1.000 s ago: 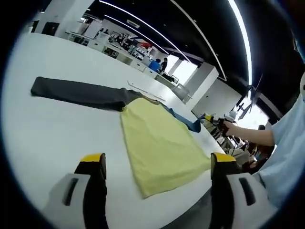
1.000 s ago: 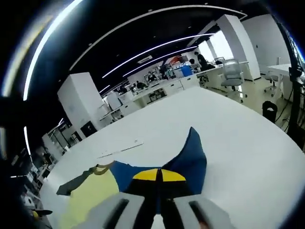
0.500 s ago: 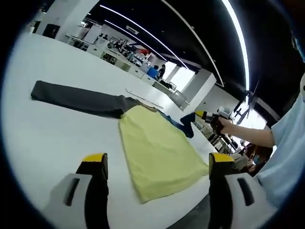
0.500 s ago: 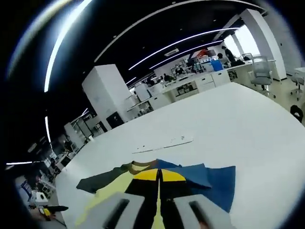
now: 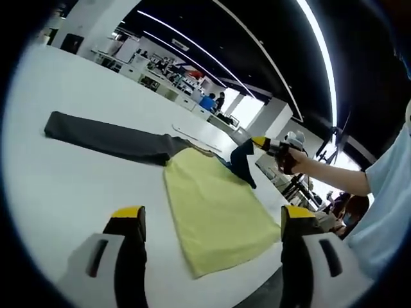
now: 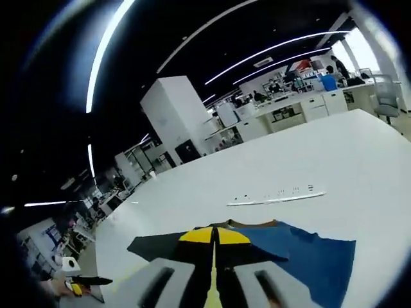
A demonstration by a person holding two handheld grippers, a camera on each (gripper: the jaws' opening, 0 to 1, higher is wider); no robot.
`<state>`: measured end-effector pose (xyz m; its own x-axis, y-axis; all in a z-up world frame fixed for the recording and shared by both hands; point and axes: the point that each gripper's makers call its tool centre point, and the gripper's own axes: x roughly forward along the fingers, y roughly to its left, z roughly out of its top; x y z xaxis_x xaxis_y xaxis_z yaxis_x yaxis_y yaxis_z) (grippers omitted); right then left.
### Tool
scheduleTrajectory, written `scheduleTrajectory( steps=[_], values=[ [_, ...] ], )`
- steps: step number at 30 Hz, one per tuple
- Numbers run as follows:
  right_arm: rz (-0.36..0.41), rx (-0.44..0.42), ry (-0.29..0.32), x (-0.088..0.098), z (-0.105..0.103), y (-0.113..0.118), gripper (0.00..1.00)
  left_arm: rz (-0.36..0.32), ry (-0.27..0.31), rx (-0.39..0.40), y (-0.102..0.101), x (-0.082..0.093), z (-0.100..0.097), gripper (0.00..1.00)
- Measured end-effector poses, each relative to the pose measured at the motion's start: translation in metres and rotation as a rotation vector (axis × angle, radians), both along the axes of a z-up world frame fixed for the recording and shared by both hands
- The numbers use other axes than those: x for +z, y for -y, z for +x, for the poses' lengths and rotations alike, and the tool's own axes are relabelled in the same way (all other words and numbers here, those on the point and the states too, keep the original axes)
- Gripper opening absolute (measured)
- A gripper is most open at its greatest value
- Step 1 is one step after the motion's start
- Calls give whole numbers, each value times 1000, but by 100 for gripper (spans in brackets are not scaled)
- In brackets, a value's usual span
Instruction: Fold the garment on the visible template until the final outline fits inside the template.
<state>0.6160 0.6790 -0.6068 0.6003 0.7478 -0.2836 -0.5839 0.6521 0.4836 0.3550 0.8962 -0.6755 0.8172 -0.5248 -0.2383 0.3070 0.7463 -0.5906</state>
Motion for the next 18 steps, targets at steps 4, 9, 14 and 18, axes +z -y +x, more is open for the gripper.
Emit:
scheduleTrajectory(
  steps=[4,9,14,18],
  values=[
    [4,46,0,0,-3,-27,0,-5,-1,4,-1,0,1,83],
    [-2,91,-2,-5,-9,-55,0,0,-8,-4,0,-2,1,83],
    [-16,133,-9,-15,-16,-83,0,-4,-12,-3,0,-3,2,83],
    [-74,170,-14,-34,-20,-101,0,-8,-17,-5,0,-5,2,82]
  ],
)
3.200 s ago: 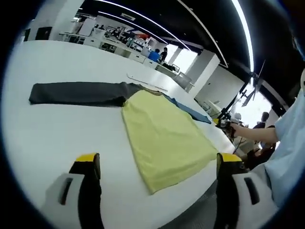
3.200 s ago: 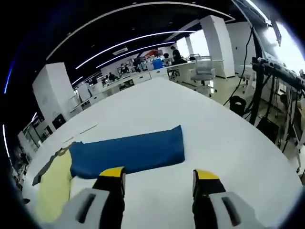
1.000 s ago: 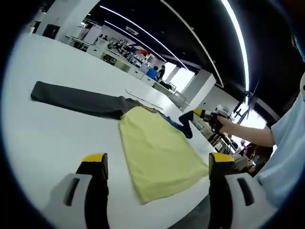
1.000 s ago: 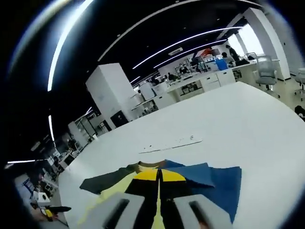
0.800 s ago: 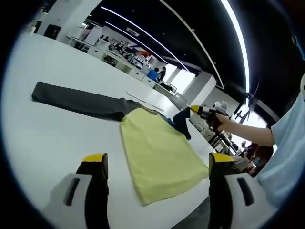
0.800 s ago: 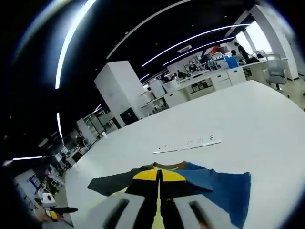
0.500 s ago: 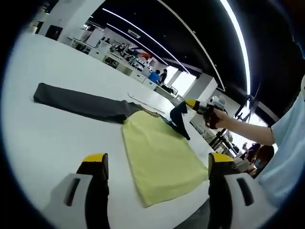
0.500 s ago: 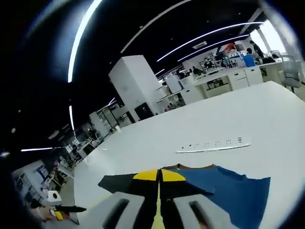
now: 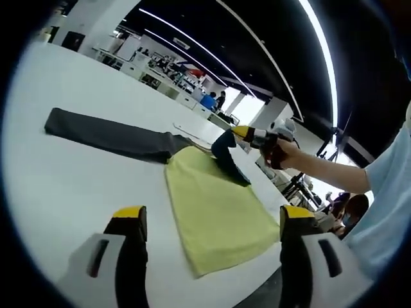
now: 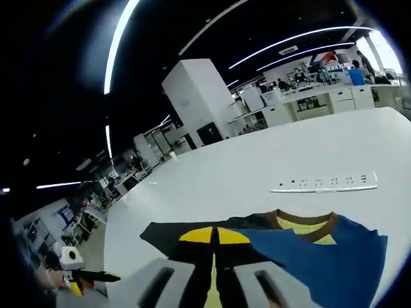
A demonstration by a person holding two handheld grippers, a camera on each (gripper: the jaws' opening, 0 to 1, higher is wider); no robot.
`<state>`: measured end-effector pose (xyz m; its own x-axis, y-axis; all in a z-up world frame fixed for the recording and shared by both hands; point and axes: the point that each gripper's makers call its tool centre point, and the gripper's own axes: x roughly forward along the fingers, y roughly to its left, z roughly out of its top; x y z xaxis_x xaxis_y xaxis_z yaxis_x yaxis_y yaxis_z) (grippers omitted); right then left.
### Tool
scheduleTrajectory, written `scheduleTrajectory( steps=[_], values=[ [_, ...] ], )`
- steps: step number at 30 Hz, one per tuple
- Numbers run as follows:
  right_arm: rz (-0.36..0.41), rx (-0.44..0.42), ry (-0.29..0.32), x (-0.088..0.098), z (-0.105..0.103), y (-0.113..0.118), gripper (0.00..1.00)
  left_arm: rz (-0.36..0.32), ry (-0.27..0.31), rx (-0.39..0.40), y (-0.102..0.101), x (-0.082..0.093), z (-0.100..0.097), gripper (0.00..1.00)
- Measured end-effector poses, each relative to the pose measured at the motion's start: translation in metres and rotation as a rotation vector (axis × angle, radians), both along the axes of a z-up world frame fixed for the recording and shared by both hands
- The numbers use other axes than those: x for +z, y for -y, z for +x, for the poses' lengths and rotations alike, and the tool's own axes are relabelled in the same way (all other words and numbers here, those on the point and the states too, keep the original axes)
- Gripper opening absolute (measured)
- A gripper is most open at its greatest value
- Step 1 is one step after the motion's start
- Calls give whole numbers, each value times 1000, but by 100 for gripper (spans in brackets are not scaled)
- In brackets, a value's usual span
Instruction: Fold the garment on the visible template until the final outline fits inside the template.
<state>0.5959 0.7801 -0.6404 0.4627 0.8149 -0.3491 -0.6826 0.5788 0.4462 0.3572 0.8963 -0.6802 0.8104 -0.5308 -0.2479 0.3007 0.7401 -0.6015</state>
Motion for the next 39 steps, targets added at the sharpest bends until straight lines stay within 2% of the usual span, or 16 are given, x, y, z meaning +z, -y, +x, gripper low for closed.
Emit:
scheduleTrajectory(
  steps=[4,7,12,18,21,26,30,39],
  values=[
    [-49,34,-14,-16,-3,-15,0,-1,-2,1,0,-1,0,82],
    [-59,52,-19,-20,-6,-24,0,-2,-4,2,-1,-1,0,82],
    [-134,116,-32,-45,-14,-36,0,-3,-12,7,-3,-3,0,82],
    [-128,152,-50,-52,-28,-52,0,0,-21,5,-3,-6,0,82],
    [-156,186,-45,-59,-35,-58,0,1,-22,2,-2,-6,-1,82],
    [-210,219,-48,-75,-35,-59,0,7,-31,2,-3,-8,0,81],
    [-282,263,-41,-90,-33,-60,0,4,-36,1,-3,-10,0,81],
    [-356,318,-21,-107,-30,-67,0,5,-42,2,-5,-12,0,81]
  ],
)
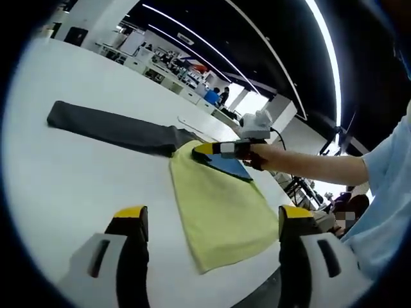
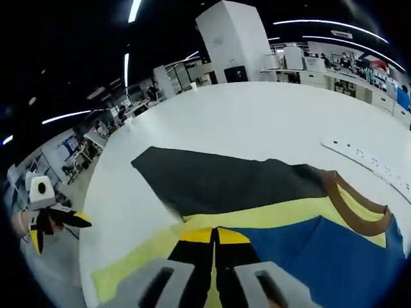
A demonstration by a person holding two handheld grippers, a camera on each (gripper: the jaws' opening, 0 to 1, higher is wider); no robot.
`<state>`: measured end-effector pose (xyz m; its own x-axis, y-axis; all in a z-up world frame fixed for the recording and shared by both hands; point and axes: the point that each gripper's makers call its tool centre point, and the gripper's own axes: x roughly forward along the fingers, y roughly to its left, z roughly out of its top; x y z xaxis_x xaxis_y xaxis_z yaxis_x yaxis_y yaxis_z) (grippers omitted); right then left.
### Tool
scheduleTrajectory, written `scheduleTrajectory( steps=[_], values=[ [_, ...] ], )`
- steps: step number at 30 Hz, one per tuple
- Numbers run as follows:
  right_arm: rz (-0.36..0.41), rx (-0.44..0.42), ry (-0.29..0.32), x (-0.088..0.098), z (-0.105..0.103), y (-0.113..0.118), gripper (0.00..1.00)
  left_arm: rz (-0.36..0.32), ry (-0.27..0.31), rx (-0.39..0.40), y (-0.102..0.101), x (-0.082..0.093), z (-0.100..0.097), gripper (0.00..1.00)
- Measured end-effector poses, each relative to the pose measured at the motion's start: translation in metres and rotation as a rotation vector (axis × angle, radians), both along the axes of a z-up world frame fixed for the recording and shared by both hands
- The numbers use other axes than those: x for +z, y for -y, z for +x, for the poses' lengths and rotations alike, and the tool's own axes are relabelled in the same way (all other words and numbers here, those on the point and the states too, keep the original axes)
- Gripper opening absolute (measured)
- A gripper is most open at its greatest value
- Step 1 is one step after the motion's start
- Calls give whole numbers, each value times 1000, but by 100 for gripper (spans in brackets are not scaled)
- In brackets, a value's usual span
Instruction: Fold the garment on the visible template until the final outline fits inside the template.
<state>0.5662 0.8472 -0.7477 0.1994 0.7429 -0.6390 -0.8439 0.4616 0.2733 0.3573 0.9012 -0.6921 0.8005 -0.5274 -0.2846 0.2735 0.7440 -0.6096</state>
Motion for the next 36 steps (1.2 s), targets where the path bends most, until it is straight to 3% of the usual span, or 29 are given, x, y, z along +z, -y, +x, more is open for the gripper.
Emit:
scheduleTrajectory(
  steps=[3,7,8,21,29,36],
  values=[
    [20,-1,-13,0,-1,0,1,-2,0,4,-1,0,0,81],
    [21,-45,27,5,8,5,51,-4,0,9,-2,0,0,81],
    [8,-61,52,7,14,10,54,-5,2,7,-2,0,0,81],
    [15,-138,39,13,26,45,52,-2,1,-6,2,0,0,81],
    [30,-162,-23,2,7,53,47,2,3,-10,2,-1,0,81],
    [-46,-155,64,-7,13,64,29,-2,7,-6,1,1,1,81]
  ],
)
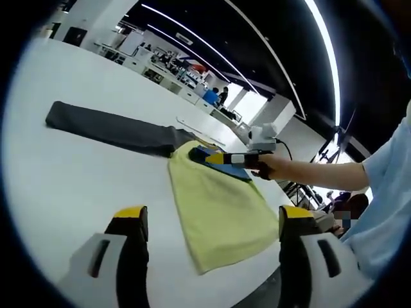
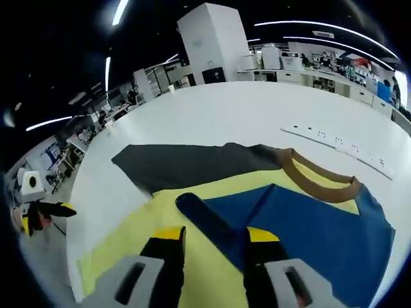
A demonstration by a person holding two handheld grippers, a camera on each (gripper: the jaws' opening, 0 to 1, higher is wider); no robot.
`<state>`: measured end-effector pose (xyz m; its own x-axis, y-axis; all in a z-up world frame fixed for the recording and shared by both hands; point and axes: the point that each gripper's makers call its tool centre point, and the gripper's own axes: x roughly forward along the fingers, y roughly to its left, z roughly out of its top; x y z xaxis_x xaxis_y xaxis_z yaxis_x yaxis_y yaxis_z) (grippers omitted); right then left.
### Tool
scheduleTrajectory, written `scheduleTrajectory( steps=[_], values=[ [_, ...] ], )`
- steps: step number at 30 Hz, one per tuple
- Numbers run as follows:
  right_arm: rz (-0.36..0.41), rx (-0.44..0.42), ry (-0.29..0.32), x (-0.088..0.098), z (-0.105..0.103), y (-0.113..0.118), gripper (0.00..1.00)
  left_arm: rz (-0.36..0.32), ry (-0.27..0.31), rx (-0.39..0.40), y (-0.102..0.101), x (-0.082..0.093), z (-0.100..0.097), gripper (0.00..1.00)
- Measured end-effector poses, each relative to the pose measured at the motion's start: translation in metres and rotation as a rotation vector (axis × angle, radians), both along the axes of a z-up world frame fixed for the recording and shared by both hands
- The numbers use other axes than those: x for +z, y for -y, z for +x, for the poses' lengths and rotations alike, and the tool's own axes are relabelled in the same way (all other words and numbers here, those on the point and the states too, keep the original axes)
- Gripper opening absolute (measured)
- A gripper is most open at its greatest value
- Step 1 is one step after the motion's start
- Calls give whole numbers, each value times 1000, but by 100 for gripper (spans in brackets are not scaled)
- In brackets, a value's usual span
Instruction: Fold the garment on the visible template until the final outline fits inside the template.
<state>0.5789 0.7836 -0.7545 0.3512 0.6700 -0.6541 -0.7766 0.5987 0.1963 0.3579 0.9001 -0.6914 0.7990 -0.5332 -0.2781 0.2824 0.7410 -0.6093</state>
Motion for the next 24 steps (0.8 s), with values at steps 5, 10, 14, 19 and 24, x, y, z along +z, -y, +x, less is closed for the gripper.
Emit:
scheduleTrajectory(
  steps=[5,10,14,19,24],
  values=[
    [-7,16,48,5,8,0,20,-4,3,7,-2,1,0,81],
    [-47,75,73,3,7,0,8,-6,2,9,-1,1,1,81],
    [-43,81,72,2,7,-2,5,-7,1,8,-1,1,1,81],
    [-46,96,93,7,9,-6,0,-10,1,11,-2,2,1,80],
    [-27,104,126,23,17,-16,0,-15,5,12,-2,3,2,80]
  ],
)
